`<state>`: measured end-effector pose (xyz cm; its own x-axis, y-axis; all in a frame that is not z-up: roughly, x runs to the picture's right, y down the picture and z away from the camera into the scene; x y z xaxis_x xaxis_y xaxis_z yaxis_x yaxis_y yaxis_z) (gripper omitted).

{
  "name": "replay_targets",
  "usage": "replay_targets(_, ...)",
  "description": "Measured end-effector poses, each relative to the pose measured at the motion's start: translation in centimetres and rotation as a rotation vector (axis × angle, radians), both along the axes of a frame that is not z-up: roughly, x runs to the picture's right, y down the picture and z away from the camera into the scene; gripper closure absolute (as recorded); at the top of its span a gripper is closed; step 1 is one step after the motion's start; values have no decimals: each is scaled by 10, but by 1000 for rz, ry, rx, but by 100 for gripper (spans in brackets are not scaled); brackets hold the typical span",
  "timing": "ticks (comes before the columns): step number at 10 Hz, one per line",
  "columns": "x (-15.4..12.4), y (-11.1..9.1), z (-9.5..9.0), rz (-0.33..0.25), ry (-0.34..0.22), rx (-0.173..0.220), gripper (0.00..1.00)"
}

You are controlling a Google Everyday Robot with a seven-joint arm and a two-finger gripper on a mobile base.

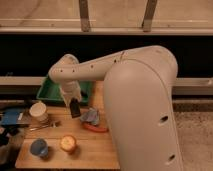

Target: Place eraser in table surface

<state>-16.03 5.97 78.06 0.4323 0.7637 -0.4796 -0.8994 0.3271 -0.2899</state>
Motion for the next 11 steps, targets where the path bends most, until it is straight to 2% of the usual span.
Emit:
replay_targets(4, 7, 2, -1, 20, 3, 19, 100)
replay_targets(6, 3, 9, 2, 21, -9, 12, 100)
replay_targets(8, -3, 20, 14, 22, -36, -9, 100)
replay_targets(11, -27, 37, 34, 11, -93, -56, 100)
